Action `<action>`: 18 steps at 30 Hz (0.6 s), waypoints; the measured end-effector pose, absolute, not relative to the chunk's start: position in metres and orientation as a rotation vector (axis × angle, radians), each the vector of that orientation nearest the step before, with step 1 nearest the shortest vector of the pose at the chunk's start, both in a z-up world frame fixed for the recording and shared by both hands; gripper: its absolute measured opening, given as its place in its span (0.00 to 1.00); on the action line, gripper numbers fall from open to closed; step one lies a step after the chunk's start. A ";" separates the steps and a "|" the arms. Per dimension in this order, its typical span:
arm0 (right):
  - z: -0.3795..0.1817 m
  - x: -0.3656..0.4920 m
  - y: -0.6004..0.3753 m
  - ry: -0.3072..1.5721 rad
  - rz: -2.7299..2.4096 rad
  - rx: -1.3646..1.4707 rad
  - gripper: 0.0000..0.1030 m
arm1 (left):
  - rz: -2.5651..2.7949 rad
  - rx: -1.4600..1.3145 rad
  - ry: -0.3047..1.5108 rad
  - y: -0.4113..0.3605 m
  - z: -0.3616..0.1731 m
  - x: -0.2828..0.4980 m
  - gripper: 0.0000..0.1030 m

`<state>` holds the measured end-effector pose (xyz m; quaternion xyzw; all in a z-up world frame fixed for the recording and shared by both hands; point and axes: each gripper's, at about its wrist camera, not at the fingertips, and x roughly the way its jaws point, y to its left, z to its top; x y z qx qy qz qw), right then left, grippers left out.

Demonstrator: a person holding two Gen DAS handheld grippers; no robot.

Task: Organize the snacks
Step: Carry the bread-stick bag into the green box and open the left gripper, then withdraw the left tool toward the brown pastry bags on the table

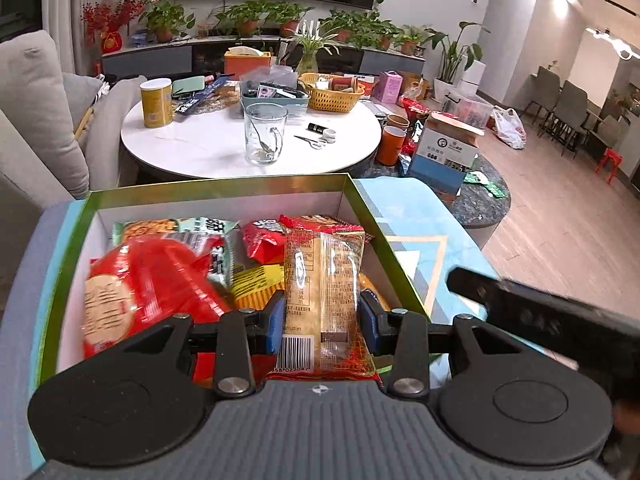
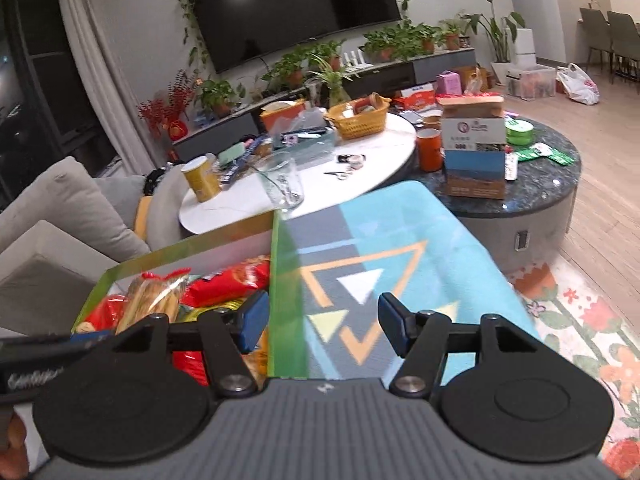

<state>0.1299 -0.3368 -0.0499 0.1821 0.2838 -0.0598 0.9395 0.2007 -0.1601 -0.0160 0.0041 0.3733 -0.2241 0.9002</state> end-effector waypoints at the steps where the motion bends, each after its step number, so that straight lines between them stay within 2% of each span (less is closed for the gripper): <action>1: -0.052 0.129 -0.340 0.585 -0.127 0.377 0.65 | -0.464 0.002 0.775 -0.163 -0.018 0.203 0.35; 2: -0.053 0.128 -0.342 0.589 -0.132 0.380 0.65 | -0.461 -0.009 0.779 -0.165 -0.021 0.205 0.36; 5: -0.057 0.125 -0.348 0.598 -0.150 0.383 0.65 | -0.454 -0.023 0.805 -0.167 -0.025 0.206 0.49; 6: -0.058 0.124 -0.350 0.601 -0.154 0.384 0.65 | -0.453 -0.025 0.807 -0.167 -0.025 0.205 0.51; 18: -0.071 0.108 -0.357 0.645 -0.162 0.386 0.66 | -0.404 -0.030 0.772 -0.129 -0.012 0.176 0.58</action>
